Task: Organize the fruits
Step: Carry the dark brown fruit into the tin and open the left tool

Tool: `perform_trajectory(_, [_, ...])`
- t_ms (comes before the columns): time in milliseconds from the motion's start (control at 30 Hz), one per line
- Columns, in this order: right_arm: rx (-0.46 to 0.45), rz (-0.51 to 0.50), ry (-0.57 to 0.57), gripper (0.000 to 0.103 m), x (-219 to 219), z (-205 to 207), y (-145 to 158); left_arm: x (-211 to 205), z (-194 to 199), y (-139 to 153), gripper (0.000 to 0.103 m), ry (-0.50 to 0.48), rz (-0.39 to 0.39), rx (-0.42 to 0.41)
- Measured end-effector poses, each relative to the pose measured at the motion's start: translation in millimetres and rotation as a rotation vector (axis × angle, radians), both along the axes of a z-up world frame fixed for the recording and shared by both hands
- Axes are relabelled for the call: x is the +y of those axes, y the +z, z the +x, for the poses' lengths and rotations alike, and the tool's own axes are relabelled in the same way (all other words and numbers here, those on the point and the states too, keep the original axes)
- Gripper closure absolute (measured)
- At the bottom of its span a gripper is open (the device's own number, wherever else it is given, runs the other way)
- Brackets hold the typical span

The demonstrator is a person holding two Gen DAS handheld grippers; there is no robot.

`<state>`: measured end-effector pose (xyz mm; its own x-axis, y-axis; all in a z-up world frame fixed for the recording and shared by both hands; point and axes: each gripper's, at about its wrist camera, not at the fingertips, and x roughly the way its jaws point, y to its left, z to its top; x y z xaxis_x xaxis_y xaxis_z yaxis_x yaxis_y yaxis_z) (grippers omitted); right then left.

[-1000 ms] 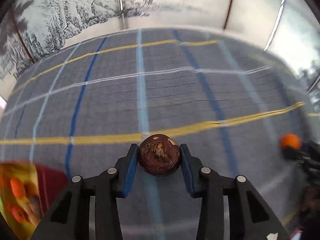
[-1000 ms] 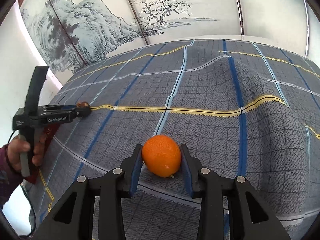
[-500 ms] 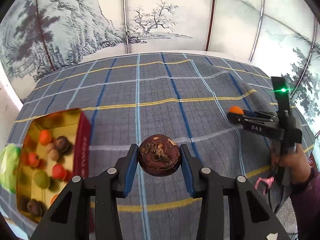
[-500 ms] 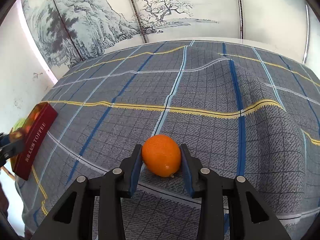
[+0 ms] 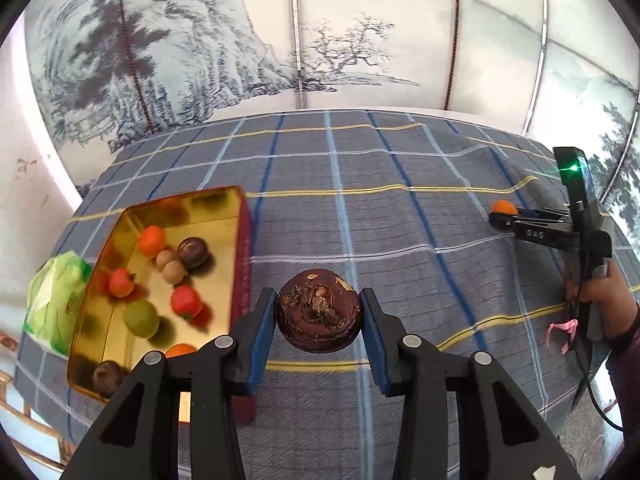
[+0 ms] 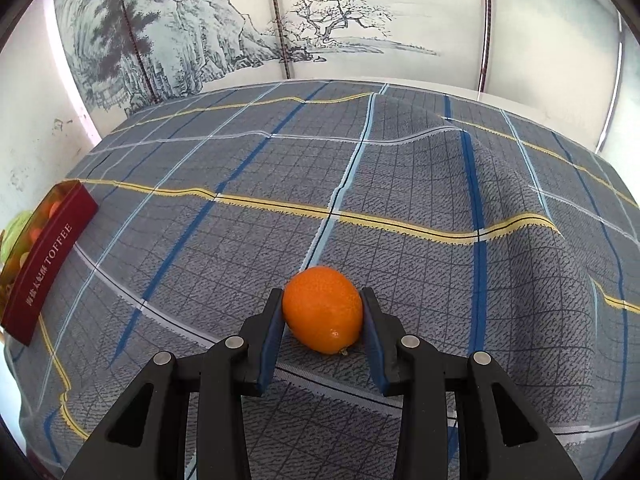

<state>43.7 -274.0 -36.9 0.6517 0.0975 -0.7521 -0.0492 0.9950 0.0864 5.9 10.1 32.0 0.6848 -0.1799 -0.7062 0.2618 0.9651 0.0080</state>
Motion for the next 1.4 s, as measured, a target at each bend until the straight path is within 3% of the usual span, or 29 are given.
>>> perform_trajectory(333, [0.001, -0.024, -0.002, 0.065, 2.4, 0.1, -0.2, 45.6, -1.0, -17.1, 0.066, 0.103, -0.002, 0.026])
perform_trajectory(800, [0.001, -0.022, -0.002, 0.065, 2.9, 0.4, 0.1, 75.4, 7.6, -29.8, 0.065, 0.179, 0.016, 0.046])
perform_trajectory(1233, [0.001, -0.023, -0.002, 0.065, 3.4, 0.5, 0.1, 123.1, 28.3, -11.6, 0.065, 0.257, -0.015, 0.031])
perform_trajectory(1400, [0.001, -0.023, -0.002, 0.065, 3.3, 0.5, 0.2, 115.6, 47.3, -8.4, 0.065, 0.214, -0.008, 0.031])
